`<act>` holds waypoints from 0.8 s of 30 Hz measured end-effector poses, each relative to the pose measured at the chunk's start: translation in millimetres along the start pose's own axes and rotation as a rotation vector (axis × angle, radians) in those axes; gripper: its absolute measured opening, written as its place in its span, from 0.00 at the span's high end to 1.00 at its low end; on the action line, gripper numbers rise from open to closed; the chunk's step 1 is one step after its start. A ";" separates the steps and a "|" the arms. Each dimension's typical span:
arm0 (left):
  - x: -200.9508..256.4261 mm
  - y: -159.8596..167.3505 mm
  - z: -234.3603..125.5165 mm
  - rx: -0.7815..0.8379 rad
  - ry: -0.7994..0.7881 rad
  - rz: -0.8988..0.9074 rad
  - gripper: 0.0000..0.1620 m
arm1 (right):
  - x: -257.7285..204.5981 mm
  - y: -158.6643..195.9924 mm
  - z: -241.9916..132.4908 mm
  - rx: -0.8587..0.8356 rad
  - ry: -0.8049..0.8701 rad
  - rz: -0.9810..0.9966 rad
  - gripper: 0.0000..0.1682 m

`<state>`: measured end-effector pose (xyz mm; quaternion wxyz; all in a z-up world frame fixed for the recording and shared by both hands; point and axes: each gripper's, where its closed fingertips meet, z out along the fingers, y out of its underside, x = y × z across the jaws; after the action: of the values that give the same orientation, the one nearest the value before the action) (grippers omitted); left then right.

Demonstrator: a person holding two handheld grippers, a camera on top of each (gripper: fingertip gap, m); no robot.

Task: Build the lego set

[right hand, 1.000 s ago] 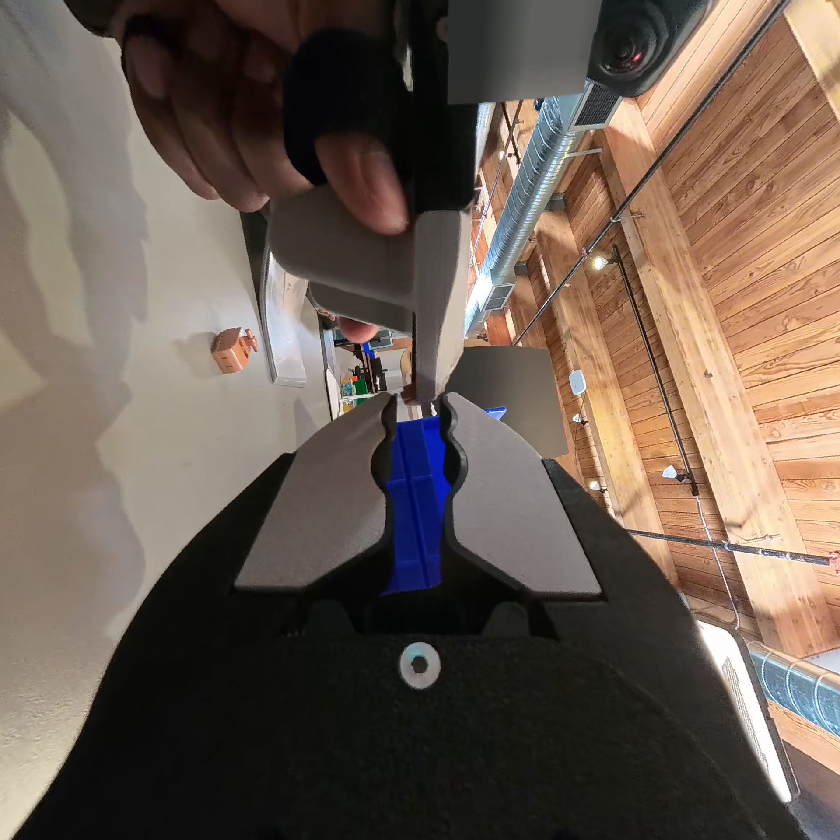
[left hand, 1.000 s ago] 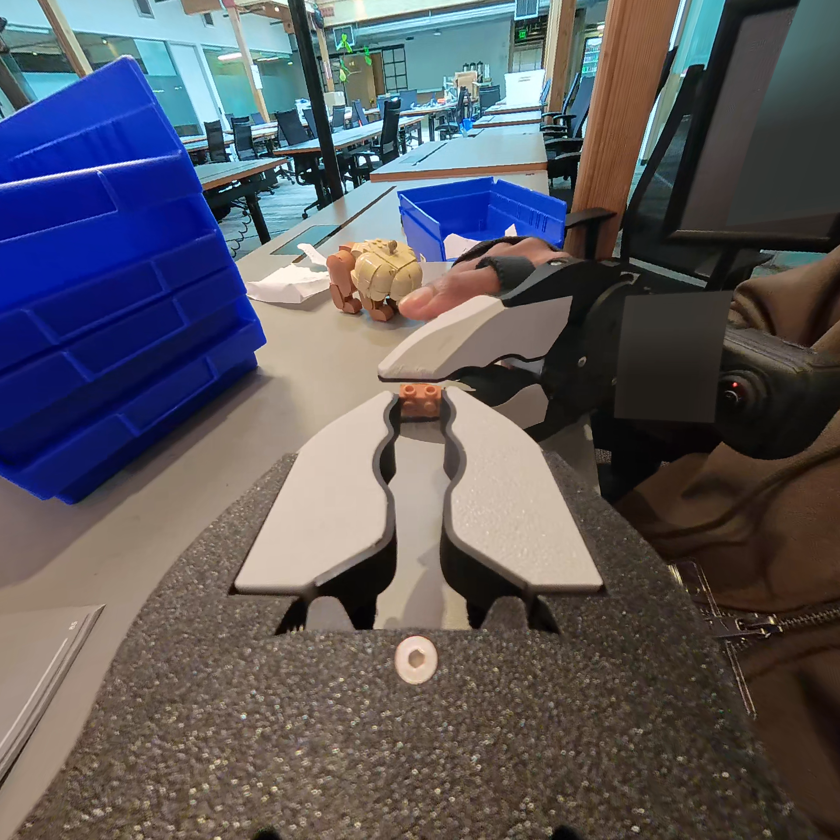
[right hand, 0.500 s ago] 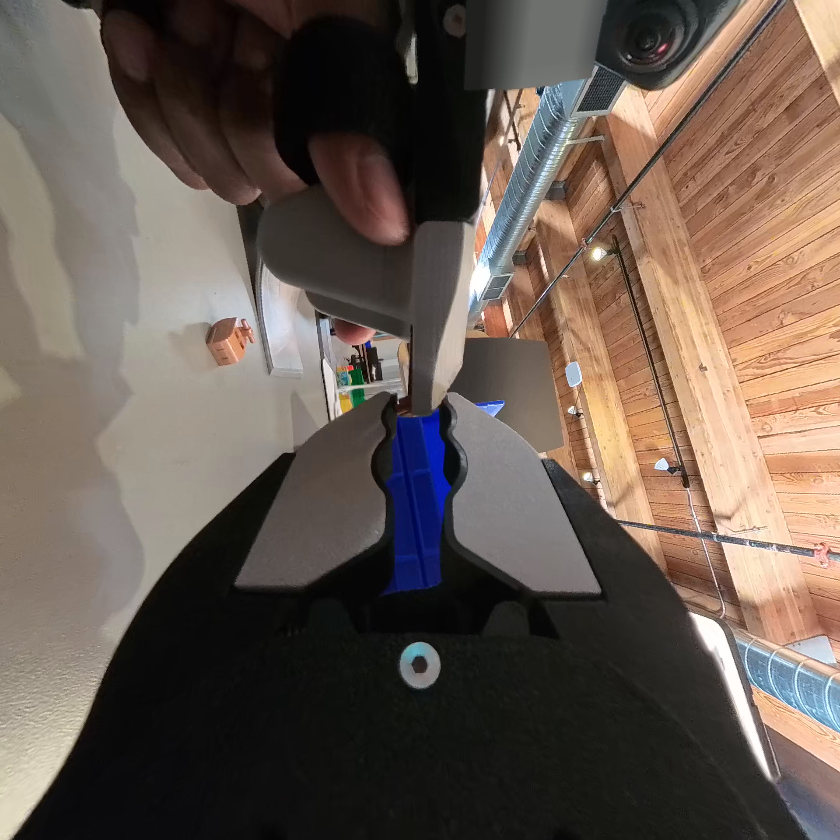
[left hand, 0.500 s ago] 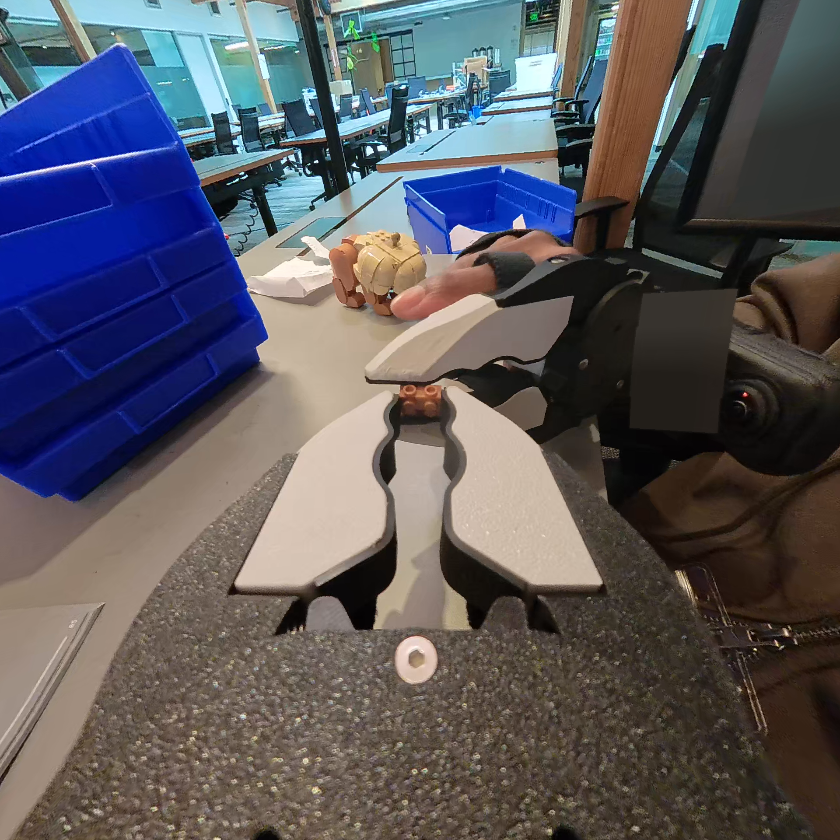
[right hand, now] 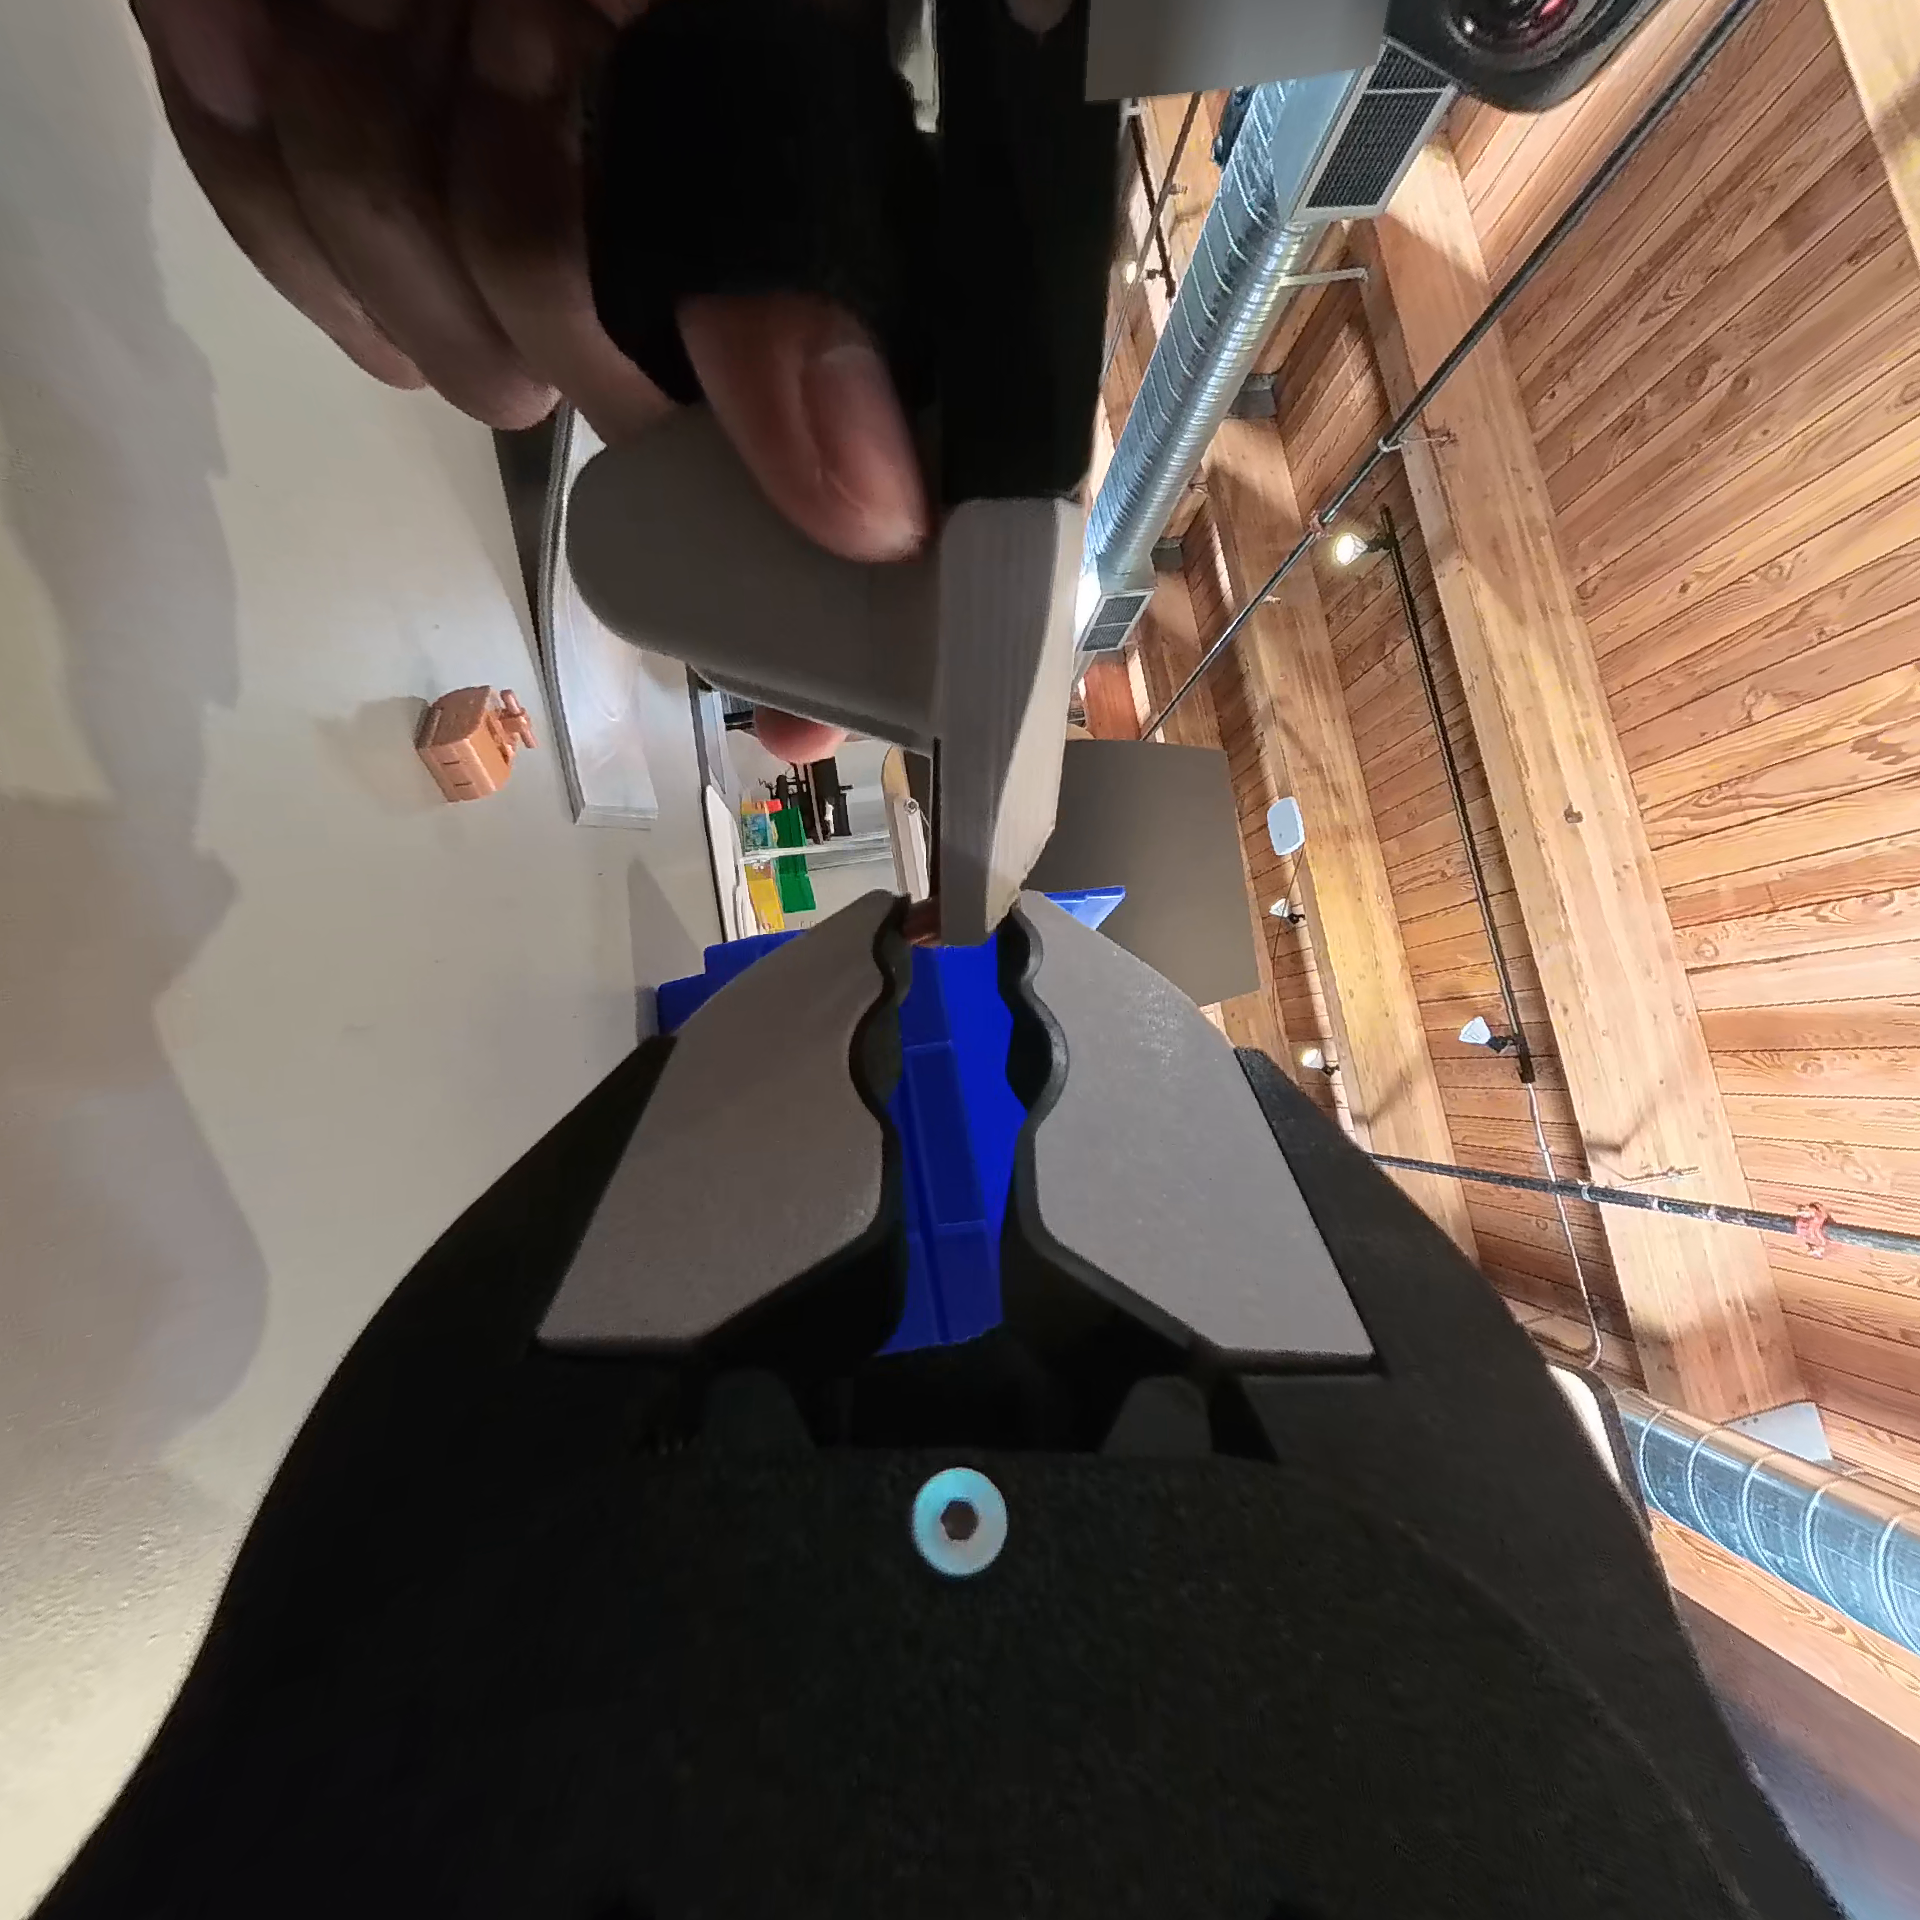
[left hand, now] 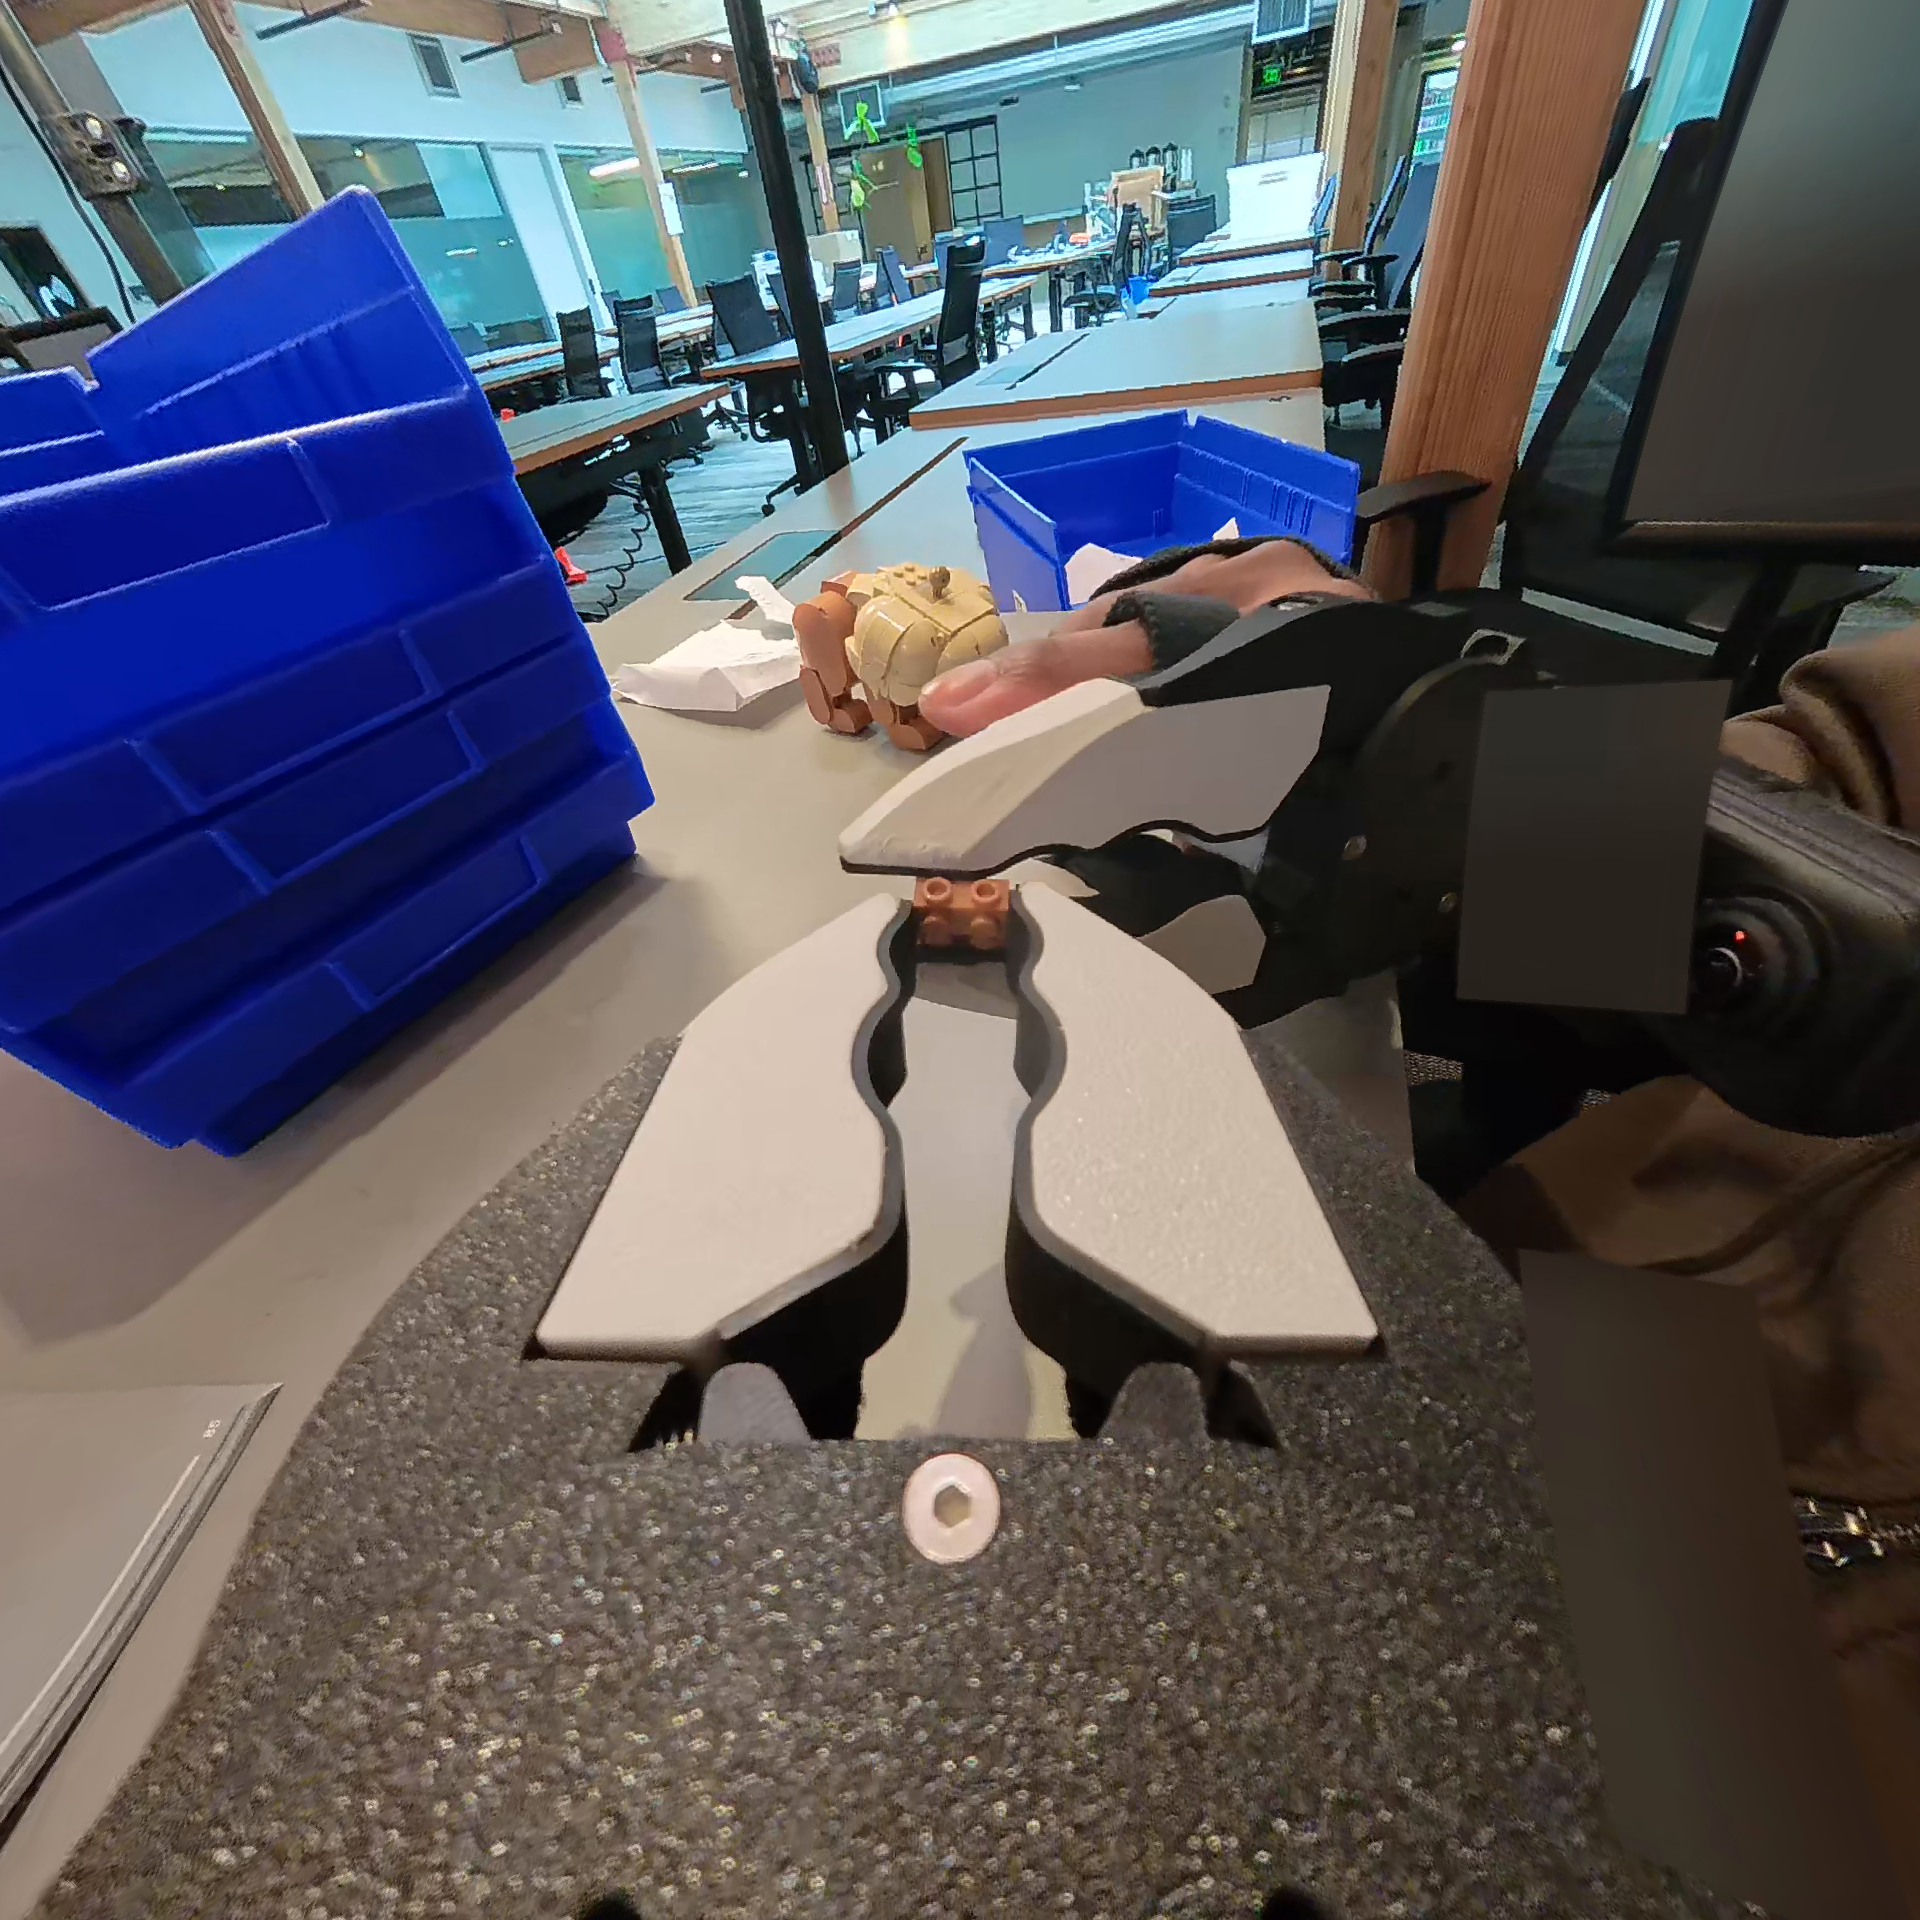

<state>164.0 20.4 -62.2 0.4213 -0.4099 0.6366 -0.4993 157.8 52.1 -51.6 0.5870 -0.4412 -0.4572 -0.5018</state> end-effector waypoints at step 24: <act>3.4 -8.3 -1.0 0.049 0.017 -0.013 0.90 | 7.0 -0.5 -3.4 0.022 -0.001 0.102 0.91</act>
<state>162.8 16.1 -54.3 0.4227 -0.3993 0.6251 -0.5208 158.1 47.4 -45.4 0.6165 -0.4578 -0.4397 -0.4659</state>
